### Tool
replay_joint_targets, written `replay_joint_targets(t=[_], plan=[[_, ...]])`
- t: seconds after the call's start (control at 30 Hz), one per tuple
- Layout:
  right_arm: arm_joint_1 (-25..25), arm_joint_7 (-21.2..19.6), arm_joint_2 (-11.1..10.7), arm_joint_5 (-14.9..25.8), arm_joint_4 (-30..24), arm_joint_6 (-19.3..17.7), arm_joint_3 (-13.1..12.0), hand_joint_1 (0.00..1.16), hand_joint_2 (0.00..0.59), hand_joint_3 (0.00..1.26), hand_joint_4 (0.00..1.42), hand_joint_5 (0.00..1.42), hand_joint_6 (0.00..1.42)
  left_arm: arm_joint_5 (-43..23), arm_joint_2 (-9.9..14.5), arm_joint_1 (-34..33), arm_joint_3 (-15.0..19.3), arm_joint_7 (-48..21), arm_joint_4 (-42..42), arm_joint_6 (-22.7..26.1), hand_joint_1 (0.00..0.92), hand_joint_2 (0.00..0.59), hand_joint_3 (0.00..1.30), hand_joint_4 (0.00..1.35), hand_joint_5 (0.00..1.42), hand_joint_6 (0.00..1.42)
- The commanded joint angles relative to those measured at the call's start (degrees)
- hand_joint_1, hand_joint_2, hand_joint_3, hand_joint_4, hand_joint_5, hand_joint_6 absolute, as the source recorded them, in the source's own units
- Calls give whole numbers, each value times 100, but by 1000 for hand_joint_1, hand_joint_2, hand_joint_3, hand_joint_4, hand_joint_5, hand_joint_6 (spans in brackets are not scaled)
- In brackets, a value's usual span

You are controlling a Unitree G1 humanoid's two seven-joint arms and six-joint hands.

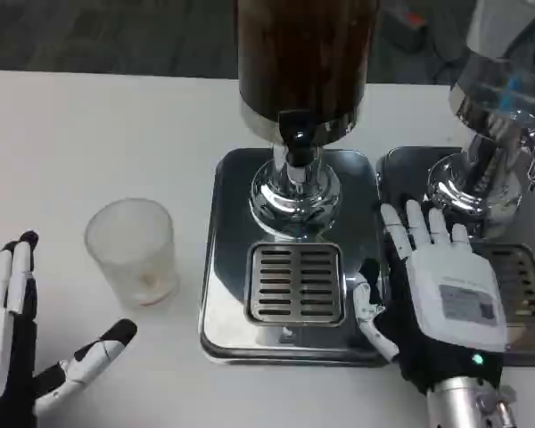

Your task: Grasp the cup under the faucet to collect the drink, then remove the cup.

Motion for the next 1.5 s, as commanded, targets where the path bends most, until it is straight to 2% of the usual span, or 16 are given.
replay_joint_targets(t=[0.03, 0.5, 0.67, 0.73, 0.9, 1.03, 1.17, 1.33, 1.5], plan=[[95, -48, 32, 24, -91, 23, -21, 190, 586, 95, 0, 0, 0, 19, 7, -20, -6, -32, 2, -8, 0, 108, 0, 0, 0, 0], [67, 37, 16, 121, -99, -21, -93, 185, 586, 95, 0, 0, 0, 33, -108, 17, 3, -30, -96, 89, 0, 108, 0, 0, 0, 0], [34, 45, 29, 150, -80, 11, -114, 183, 586, 95, 0, 0, 0, -281, -115, -12, 185, 105, -26, -169, 0, 106, 0, 0, 0, 0], [22, 46, 46, 146, -70, 38, -120, 183, 586, 95, 0, 0, 0, -476, -76, -75, 269, 4, 28, -265, 0, 83, 0, 0, 0, 0], [24, -32, 115, 176, -32, 81, -180, 182, 586, 95, 0, 0, 0, -892, -8, -378, 462, 97, 464, -822, 0, 63, 0, 0, 0, 0], [6, -94, 182, 213, 33, 102, -226, 181, 586, 95, 0, 0, 0, -1394, 43, -816, 523, -97, 1234, -1294, 0, 45, 0, 0, 0, 0], [-63, -139, 197, 243, 105, 92, -278, 181, 586, 95, 0, 0, 0, -1606, 127, -1199, 386, -209, 1957, -1775, 0, 3, 0, 0, 0, 0], [-111, -219, 250, 320, 195, 92, -340, 181, 586, 95, 0, 0, 0, -1680, 203, -1635, 269, -267, 2917, -2230, 0, 0, 0, 0, 0, 0], [-194, -188, 196, 379, 260, 30, -380, 181, 586, 95, 0, 0, 0, -1577, 287, -1874, 87, -230, 3364, -2580, 0, 0, 0, 0, 0, 0]])
